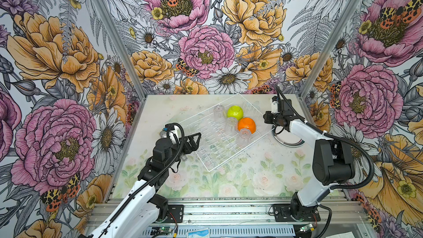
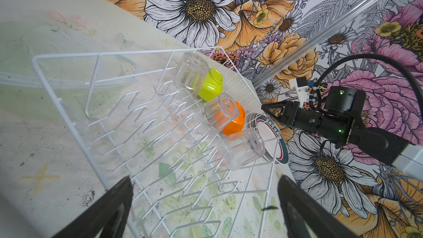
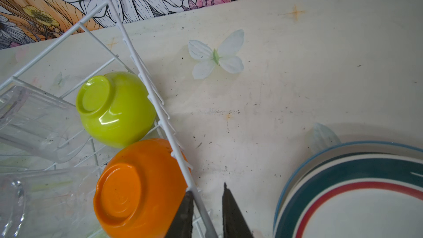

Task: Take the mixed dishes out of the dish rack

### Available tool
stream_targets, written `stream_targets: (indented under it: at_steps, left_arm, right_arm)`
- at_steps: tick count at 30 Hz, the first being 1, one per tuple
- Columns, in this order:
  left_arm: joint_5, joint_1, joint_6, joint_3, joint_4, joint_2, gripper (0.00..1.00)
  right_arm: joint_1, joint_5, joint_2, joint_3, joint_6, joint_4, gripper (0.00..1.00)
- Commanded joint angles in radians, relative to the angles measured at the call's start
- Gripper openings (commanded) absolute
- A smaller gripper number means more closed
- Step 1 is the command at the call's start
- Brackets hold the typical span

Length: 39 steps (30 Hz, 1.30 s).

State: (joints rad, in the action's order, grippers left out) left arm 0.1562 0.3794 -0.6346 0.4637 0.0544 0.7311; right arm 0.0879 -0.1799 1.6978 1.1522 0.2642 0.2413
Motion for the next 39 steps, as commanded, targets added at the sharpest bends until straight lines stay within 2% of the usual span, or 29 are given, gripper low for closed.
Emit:
stream_targets:
  at_steps: [1,12,18,24,29,39]
  left_arm:
    - [0.027,-0.013,-0.018,-0.010,-0.033,0.002,0.99]
    - [0.036,-0.015,-0.026,-0.007,-0.022,-0.012,0.99]
    - [0.031,-0.015,-0.033,0.004,0.043,-0.063,0.99]
    - [-0.011,-0.017,-0.008,0.027,0.147,-0.099,0.99]
    - [-0.016,-0.029,-0.007,0.035,0.159,-0.108,0.99]
    - [0.006,-0.030,-0.014,0.033,0.147,-0.108,0.99]
  right_arm:
    - [0.029,-0.051,0.025,-0.036,0.024,0.093,0.22]
    - [0.032,-0.036,-0.020,-0.091,-0.027,0.114,0.26]
    - [0.040,-0.083,0.024,-0.064,-0.026,0.131,0.25]
    - [0.050,-0.027,0.005,-0.114,-0.008,0.128,0.22]
    - [0.056,-0.001,-0.049,-0.171,0.030,0.125,0.17]
    - [0.135,0.034,-0.208,-0.312,0.123,0.119,0.16]
